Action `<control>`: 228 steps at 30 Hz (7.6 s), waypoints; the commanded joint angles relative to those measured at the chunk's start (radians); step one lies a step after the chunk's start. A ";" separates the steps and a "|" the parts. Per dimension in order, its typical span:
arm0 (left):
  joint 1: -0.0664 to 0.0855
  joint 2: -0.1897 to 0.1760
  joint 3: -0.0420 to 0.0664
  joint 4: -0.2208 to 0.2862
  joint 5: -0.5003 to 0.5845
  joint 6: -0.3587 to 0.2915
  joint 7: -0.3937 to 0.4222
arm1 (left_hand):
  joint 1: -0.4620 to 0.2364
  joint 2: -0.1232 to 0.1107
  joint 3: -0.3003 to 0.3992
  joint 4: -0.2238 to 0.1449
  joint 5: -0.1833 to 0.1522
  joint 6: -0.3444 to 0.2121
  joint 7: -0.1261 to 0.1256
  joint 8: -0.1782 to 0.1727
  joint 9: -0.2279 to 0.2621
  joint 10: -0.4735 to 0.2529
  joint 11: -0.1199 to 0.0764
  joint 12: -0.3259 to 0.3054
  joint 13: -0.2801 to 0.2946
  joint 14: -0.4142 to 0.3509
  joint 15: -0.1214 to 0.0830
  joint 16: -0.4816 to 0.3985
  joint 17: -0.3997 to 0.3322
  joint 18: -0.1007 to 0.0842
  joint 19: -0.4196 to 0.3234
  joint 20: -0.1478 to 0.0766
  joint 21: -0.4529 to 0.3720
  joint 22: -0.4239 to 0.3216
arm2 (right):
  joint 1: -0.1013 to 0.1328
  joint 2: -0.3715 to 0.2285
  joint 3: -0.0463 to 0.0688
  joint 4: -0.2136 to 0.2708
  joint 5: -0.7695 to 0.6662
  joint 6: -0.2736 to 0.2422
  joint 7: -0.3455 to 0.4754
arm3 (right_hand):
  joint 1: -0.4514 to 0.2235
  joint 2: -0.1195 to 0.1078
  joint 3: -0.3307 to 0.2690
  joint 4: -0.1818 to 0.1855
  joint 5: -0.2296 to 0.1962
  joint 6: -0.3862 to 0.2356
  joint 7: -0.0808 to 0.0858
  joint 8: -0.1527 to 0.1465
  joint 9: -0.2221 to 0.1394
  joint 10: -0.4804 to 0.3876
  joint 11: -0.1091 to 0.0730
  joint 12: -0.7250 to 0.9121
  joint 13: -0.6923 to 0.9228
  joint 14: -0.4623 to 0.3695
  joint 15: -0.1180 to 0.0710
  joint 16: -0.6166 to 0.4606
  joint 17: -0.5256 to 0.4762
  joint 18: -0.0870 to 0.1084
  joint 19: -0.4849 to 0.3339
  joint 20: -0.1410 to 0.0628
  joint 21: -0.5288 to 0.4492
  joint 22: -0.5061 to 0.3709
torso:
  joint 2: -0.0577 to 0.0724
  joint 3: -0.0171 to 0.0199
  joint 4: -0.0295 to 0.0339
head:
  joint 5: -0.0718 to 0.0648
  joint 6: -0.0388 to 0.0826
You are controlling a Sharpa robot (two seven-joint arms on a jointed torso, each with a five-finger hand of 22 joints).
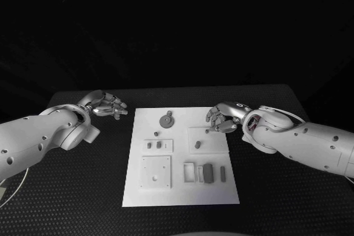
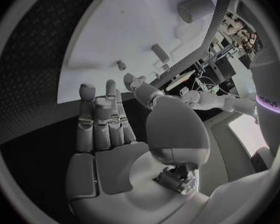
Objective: Assemble the parts on the task board
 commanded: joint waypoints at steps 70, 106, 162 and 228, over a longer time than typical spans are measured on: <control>0.002 -0.002 -0.001 0.020 -0.074 0.014 0.015 | 0.006 0.004 -0.003 0.007 -0.004 -0.017 0.004 0.005 -0.002 -0.040 0.013 -0.002 -0.026 0.019 0.004 -0.035 0.023 -0.001 0.024 0.001 -0.028 -0.023 | -0.007 0.053 -0.078 0.024 -0.391 0.094 -0.138 | 0.010 0.003 0.026 -0.003 0.002 0.074 -0.029 0.040 0.020 0.045 0.002 -0.052 -0.158 0.035 0.010 -0.041 -0.017 0.058 0.018 -0.002 -0.030 0.018 | 0.001 -0.0002 0.0002 | 0.000 -0.028; 0.001 -0.005 -0.001 0.020 -0.074 0.016 0.012 | 0.010 0.006 -0.005 0.010 -0.004 -0.019 0.004 0.007 -0.002 -0.041 0.014 -0.001 -0.030 0.027 0.001 -0.037 0.031 0.000 0.033 0.000 -0.029 -0.024 | -0.026 0.063 -0.085 0.012 -0.416 0.080 -0.141 | 0.027 0.074 0.023 0.002 0.002 0.127 -0.047 0.050 0.032 0.111 -0.018 -0.040 -0.175 0.086 -0.010 -0.017 0.003 0.058 0.066 -0.017 -0.003 0.024 | 0.001 -0.0004 0.0002 | -0.006 -0.029; 0.001 -0.009 -0.002 0.013 -0.083 0.016 0.018 | 0.003 0.003 -0.015 0.017 -0.005 -0.024 0.006 0.008 -0.004 -0.045 0.015 -0.001 -0.038 0.033 0.001 -0.047 0.044 -0.001 0.039 -0.001 -0.035 -0.026 | -0.014 0.025 -0.048 0.078 -0.371 -0.004 -0.153 | 0.037 0.070 0.025 -0.005 0.002 0.154 -0.057 0.059 0.041 0.146 -0.033 -0.033 -0.177 0.085 -0.024 -0.010 0.012 0.058 0.072 -0.024 0.008 0.022 | 0.001 -0.0003 -0.0004 | -0.007 -0.023; 0.001 0.003 -0.003 0.003 -0.083 0.012 0.027 | 0.008 0.006 -0.019 0.015 -0.005 -0.026 0.006 0.009 -0.004 -0.047 0.016 -0.001 -0.042 0.036 0.000 -0.052 0.052 0.000 0.043 -0.002 -0.039 -0.027 | -0.030 0.212 -0.045 0.208 -0.344 0.006 -0.099 | 0.040 0.076 0.028 -0.006 0.002 0.154 -0.057 0.057 0.044 0.150 -0.035 -0.035 -0.179 0.083 -0.027 -0.011 0.014 0.058 0.072 -0.027 0.009 0.021 | 0.001 -0.0014 -0.0001 | 0.060 -0.024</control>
